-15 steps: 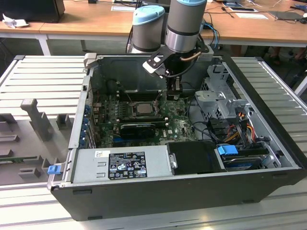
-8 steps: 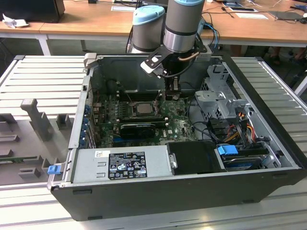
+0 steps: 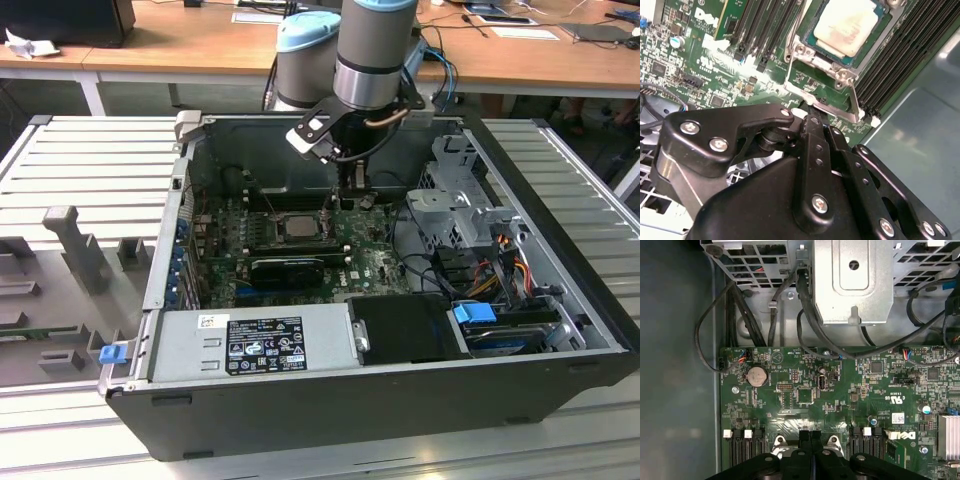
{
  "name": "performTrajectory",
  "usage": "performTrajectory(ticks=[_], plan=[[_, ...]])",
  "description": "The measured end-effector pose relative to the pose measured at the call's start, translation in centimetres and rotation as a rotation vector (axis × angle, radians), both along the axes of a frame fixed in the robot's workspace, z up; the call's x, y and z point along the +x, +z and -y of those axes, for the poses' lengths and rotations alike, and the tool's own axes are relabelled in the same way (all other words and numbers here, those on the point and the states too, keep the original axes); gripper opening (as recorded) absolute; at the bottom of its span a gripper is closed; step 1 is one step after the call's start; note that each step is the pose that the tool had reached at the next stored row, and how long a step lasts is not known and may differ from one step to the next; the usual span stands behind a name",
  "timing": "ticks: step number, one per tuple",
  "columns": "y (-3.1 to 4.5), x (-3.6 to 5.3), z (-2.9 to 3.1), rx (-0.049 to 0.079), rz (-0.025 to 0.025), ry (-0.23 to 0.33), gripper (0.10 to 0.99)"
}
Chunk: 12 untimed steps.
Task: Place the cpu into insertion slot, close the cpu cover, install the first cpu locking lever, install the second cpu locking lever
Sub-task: 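Close the cpu cover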
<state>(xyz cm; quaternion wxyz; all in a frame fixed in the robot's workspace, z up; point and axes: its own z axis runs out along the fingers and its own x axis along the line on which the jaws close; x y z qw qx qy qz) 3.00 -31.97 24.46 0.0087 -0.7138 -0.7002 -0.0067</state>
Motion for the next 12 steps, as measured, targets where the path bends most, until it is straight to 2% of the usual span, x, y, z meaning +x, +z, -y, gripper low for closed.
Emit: performTrajectory(ticks=[4, 9, 12], plan=[[0.0, -0.6, 0.0, 0.0, 0.0002, 0.0, 0.106], [-0.02, -1.83, 0.0, 0.0, 0.0002, 0.0, 0.106], [-0.33, -2.64, 0.0, 0.0, 0.0005, 0.0, 0.106]])
